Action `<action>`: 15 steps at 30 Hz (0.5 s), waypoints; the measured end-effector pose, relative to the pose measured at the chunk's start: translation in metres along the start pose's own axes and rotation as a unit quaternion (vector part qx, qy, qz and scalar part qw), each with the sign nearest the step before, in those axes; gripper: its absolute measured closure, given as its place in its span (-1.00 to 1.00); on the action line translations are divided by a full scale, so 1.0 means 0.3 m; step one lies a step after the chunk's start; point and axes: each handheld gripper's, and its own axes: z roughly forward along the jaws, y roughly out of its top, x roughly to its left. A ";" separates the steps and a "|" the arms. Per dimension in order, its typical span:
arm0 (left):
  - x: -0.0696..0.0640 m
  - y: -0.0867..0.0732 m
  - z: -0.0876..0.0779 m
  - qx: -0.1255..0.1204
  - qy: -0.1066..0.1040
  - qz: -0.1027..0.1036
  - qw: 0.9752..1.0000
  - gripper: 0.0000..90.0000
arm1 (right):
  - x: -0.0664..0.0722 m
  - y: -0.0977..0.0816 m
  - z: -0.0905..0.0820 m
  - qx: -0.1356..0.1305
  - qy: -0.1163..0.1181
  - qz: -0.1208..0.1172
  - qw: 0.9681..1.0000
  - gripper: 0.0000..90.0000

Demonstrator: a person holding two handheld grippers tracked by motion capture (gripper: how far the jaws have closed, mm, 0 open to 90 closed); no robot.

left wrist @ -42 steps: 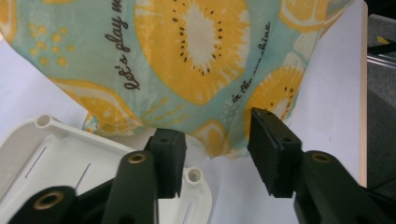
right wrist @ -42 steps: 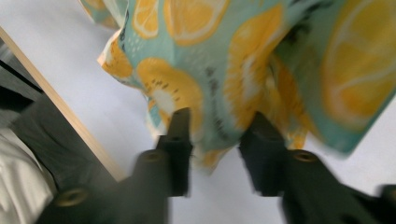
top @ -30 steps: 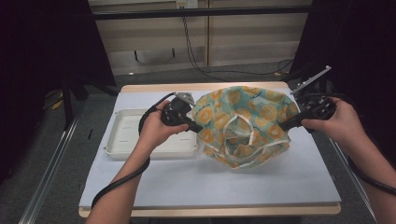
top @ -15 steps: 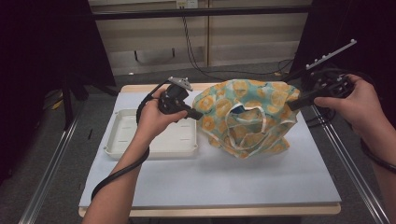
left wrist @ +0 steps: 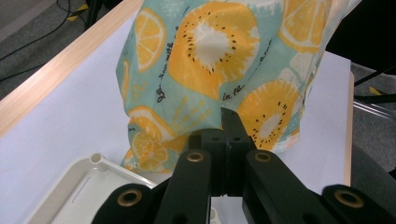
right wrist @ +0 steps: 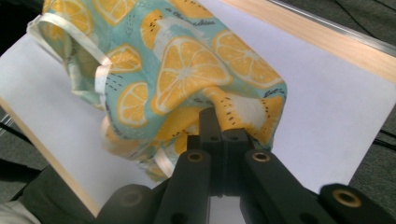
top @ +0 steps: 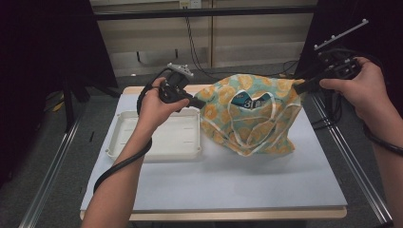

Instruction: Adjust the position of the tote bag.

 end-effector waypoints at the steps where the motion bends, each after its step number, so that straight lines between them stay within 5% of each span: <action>1: 0.006 0.006 -0.004 -0.007 -0.002 -0.001 1.000 1.00 | -0.005 0.007 0.001 -0.001 -0.003 0.000 1.000 1.00; 7: 0.039 0.024 0.001 -0.011 0.006 -0.014 1.000 1.00 | -0.038 0.045 0.013 -0.015 -0.010 0.016 1.000 1.00; 15: 0.077 0.031 0.049 0.010 0.013 -0.027 1.000 1.00 | -0.057 0.058 0.100 0.004 -0.004 0.010 1.000 1.00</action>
